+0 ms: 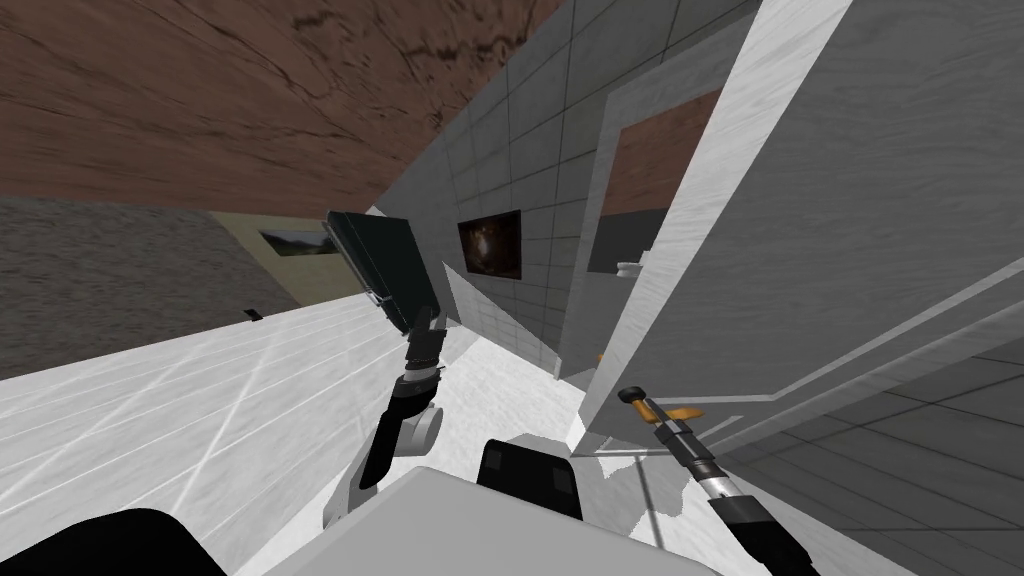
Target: Pull the door open
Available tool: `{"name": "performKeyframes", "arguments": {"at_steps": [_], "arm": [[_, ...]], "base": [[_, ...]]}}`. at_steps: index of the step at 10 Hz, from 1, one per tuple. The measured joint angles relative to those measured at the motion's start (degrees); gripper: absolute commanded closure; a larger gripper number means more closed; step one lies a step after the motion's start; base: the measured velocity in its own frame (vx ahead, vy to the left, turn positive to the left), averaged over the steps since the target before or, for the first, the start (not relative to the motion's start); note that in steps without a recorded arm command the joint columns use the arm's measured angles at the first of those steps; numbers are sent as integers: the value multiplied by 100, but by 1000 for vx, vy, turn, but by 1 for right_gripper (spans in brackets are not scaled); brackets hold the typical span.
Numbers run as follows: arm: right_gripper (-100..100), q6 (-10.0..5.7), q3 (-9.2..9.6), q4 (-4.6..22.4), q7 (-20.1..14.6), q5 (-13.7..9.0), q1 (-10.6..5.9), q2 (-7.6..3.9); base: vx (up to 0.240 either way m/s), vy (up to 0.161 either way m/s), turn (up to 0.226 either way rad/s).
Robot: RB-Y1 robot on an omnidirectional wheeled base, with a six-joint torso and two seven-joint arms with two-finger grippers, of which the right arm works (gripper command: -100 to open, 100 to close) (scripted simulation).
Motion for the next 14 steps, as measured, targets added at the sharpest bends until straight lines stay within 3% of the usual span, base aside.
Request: {"name": "performKeyframes", "arguments": {"at_steps": [4,7,9,14], "arm": [[100,-269,-56,114,-50,62,94,-75],[100,-312,-84,60,-77,81,193,-84],[100,-438,-108,209,-70,98,140,-108],[100,-650,-183,356,-62,153,204,-144]], "base": [[-213,-101,188],[-147,-67,138],[-215,-107,168],[-211,-100,196]]}}
